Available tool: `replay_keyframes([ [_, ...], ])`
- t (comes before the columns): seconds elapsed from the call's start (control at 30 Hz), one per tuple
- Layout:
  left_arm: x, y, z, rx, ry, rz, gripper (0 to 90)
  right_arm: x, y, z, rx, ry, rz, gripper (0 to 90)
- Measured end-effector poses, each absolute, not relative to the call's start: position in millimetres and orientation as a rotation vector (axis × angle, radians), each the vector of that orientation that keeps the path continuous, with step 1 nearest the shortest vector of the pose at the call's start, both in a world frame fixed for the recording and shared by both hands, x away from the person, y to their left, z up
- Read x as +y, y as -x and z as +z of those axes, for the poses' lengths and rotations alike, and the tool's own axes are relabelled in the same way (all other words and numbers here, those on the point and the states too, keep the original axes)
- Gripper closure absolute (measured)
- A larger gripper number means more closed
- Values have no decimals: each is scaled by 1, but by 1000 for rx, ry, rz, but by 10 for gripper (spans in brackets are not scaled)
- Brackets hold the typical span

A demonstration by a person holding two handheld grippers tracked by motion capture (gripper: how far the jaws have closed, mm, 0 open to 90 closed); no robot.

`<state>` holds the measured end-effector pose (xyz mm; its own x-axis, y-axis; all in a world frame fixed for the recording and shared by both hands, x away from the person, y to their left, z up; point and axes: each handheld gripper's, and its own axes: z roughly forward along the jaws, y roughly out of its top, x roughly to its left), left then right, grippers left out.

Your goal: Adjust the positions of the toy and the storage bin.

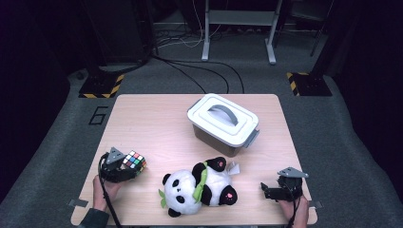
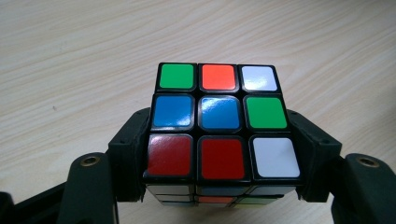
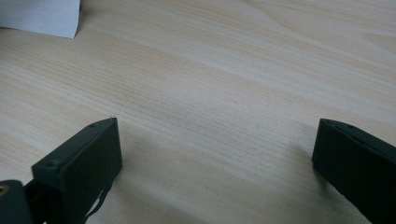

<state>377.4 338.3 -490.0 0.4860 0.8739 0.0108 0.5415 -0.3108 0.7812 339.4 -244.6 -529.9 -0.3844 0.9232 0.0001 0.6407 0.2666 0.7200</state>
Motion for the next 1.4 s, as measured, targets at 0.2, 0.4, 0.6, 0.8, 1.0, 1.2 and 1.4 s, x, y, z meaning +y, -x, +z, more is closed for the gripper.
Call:
replay_keyframes([
  [0.2,343,-382,-489,1185,-1993,584,338,-245,-339,-530,2121,-1414,902,9],
  [0.4,353,-390,-489,1218,-1979,595,338,-245,-339,-530,2120,-1415,901,9],
  [0.6,358,-396,-489,1238,-1973,611,338,-245,-339,-530,2120,-1414,902,10],
  [0.8,363,-403,-490,1262,-1969,618,338,-245,-339,-530,2121,-1415,902,9],
  [1.0,366,-409,-488,1288,-1959,620,338,-245,-339,-530,2120,-1415,902,9],
  [1.2,368,-419,-489,1322,-1947,636,338,-245,-339,-530,2120,-1415,902,10],
  [1.4,370,-428,-490,1355,-1926,653,338,-245,-339,-530,2120,-1415,902,9],
])
